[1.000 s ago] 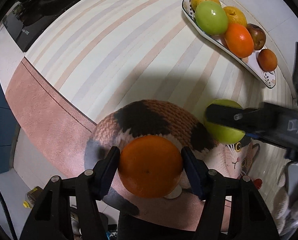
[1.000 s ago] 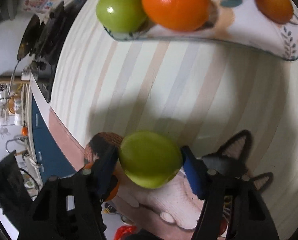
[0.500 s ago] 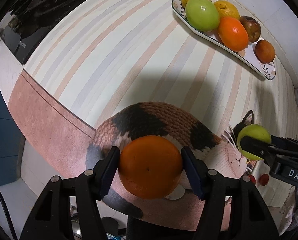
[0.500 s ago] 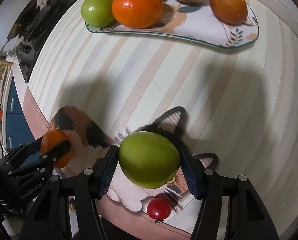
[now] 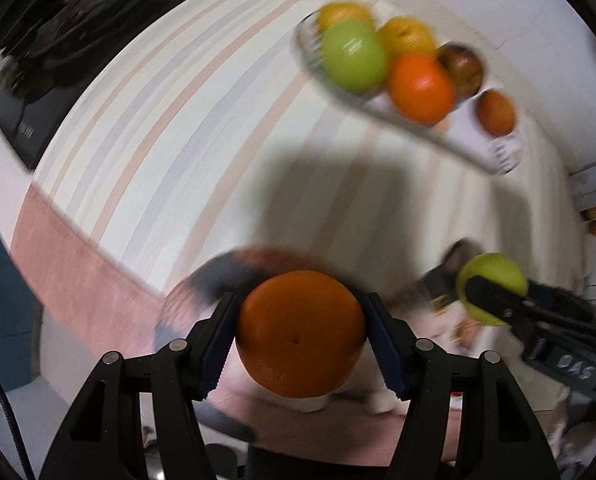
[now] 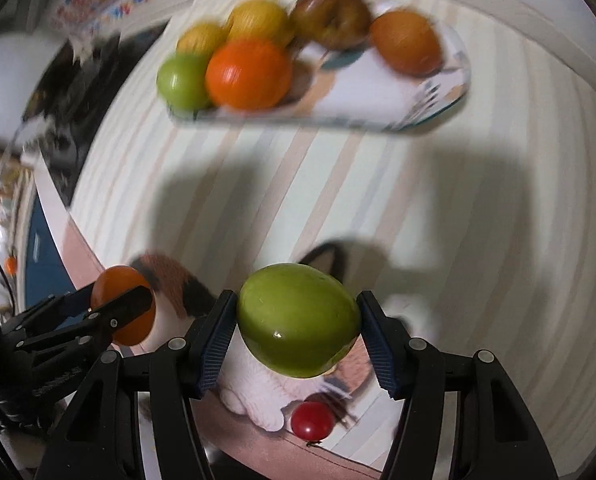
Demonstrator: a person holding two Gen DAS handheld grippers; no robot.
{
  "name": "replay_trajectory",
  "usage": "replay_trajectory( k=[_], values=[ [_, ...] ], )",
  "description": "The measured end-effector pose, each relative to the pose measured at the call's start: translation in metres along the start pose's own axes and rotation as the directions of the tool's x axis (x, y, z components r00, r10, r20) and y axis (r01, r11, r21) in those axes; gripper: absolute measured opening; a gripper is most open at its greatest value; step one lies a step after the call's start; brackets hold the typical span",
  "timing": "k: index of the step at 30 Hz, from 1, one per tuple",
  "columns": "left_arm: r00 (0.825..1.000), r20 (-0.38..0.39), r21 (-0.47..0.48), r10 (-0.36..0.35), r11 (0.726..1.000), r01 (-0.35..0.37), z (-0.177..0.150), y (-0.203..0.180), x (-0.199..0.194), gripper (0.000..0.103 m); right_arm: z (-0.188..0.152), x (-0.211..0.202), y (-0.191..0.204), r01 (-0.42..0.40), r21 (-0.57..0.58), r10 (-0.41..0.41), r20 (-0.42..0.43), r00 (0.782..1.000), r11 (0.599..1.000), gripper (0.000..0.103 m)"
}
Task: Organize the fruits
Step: 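Carry both fruits onto the deer plate and open both tools, then lift both tools away from the plate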
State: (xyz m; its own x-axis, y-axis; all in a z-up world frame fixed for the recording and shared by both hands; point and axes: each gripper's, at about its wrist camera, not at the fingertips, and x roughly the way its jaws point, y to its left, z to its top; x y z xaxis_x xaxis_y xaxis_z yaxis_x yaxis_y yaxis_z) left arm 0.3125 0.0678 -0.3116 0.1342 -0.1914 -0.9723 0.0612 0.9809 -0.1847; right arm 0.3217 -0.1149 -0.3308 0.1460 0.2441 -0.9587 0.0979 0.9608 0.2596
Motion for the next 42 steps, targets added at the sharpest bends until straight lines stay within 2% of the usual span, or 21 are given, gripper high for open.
replay_trajectory(
  k=[4, 8, 12, 16, 19, 25, 27, 29, 30, 31, 33, 36, 38, 42],
  values=[
    [0.995, 0.048, 0.061, -0.088, 0.995, 0.085, 0.044, -0.040, -0.030, 0.061, 0.021, -0.030, -0.028, -0.032, 0.070, 0.026, 0.092, 0.995, 0.997, 0.063],
    [0.988, 0.051, 0.138, -0.148, 0.980, 0.140, 0.096, -0.078, -0.044, 0.061, 0.050, -0.040, -0.058, -0.066, 0.141, 0.046, 0.147, 0.988, 0.988, 0.063],
    [0.989, 0.023, 0.218, -0.143, 0.967, 0.135, 0.143, -0.107, -0.035, 0.061, 0.073, -0.033, -0.069, -0.078, 0.166, 0.049, 0.169, 0.984, 0.983, 0.063],
    [0.993, -0.062, 0.274, -0.097, 0.955, 0.110, 0.170, -0.133, 0.001, 0.061, 0.088, -0.024, -0.069, -0.072, 0.154, 0.045, 0.171, 0.984, 0.985, 0.063],
    [0.992, -0.112, 0.292, -0.060, 0.952, 0.091, 0.175, -0.139, 0.023, 0.061, 0.093, -0.015, -0.068, -0.058, 0.140, 0.034, 0.166, 0.985, 0.988, 0.064],
    [0.988, -0.156, 0.312, -0.018, 0.948, 0.067, 0.174, -0.144, 0.044, 0.061, 0.101, -0.006, -0.070, -0.072, 0.111, 0.053, 0.164, 0.985, 0.991, 0.065],
    [0.985, -0.170, 0.299, -0.010, 0.952, 0.061, 0.175, -0.143, 0.049, 0.061, 0.103, -0.005, -0.071, -0.072, 0.110, 0.055, 0.152, 0.987, 0.991, 0.072],
    [0.985, -0.173, 0.282, -0.007, 0.958, 0.056, 0.174, -0.141, 0.050, 0.062, 0.103, -0.006, -0.073, -0.058, 0.112, 0.042, 0.145, 0.989, 0.992, 0.087],
    [0.986, -0.169, 0.281, 0.000, 0.959, 0.048, 0.174, -0.141, 0.051, 0.067, 0.104, -0.006, -0.073, -0.060, 0.115, 0.044, 0.142, 0.989, 0.992, 0.088],
    [0.987, -0.159, 0.278, -0.009, 0.959, 0.054, 0.175, -0.139, 0.049, 0.077, 0.103, -0.006, -0.075, -0.062, 0.121, 0.045, 0.140, 0.989, 0.991, 0.088],
    [0.989, -0.146, 0.262, -0.032, 0.963, 0.070, 0.177, -0.137, 0.043, 0.087, 0.102, -0.007, -0.077, -0.061, 0.129, 0.044, 0.133, 0.990, 0.990, 0.088],
    [0.992, -0.119, 0.246, -0.053, 0.966, 0.081, 0.180, -0.132, 0.030, 0.087, 0.097, -0.009, -0.079, -0.053, 0.135, 0.037, 0.122, 0.992, 0.989, 0.089],
    [0.995, -0.083, 0.245, -0.050, 0.967, 0.069, 0.181, -0.129, 0.018, 0.087, 0.092, -0.014, -0.079, -0.031, 0.133, 0.015, 0.121, 0.993, 0.991, 0.095],
    [1.000, 0.007, 0.235, -0.004, 0.972, 0.002, 0.173, -0.116, -0.005, 0.087, 0.082, -0.028, -0.076, 0.023, 0.116, -0.039, 0.138, 0.990, 0.993, 0.095]
  ],
)
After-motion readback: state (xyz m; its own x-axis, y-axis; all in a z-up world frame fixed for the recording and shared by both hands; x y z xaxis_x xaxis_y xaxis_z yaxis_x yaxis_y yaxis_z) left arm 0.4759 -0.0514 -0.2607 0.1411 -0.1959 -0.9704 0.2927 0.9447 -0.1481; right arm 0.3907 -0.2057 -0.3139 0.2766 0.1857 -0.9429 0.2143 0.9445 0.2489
